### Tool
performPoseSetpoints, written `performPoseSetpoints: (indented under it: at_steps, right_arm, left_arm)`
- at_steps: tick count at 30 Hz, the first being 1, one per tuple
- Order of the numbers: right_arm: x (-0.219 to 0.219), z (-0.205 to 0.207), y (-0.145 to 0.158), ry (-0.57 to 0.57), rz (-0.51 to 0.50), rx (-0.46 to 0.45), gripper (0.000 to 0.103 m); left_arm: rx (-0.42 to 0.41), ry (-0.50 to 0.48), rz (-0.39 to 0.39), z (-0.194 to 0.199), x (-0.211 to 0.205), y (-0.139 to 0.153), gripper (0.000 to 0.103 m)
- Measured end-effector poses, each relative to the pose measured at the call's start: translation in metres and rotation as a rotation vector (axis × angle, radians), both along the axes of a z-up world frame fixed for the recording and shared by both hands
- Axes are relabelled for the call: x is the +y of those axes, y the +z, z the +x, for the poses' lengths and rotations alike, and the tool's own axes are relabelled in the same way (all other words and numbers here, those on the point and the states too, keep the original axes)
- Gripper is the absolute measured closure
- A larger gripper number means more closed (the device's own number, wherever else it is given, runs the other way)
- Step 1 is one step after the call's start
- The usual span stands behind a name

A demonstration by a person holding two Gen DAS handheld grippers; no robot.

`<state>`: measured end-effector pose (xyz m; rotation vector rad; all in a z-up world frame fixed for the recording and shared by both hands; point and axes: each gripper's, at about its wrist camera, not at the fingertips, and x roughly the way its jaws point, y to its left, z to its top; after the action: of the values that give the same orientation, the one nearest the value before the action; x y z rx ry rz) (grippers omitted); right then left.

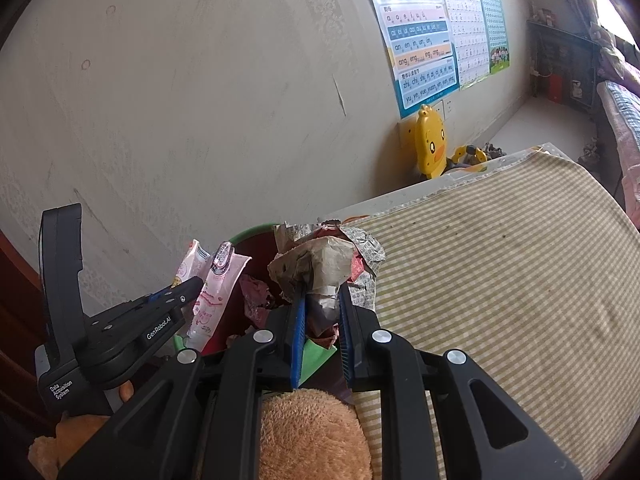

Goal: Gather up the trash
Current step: 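Carry the foil ball and carton over the red bin and open both tools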

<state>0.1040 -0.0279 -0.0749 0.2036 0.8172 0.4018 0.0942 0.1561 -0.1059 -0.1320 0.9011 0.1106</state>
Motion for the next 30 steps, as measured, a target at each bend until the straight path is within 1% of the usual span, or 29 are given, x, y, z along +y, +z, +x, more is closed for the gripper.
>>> performPoseSetpoints:
  at_steps: [30]
  right_arm:
    - [0.032, 0.028, -0.026, 0.05, -0.029, 0.054, 0.089]
  left_arm:
    - [0.102, 0.044, -0.028, 0.016, 0.026, -0.043, 0.091]
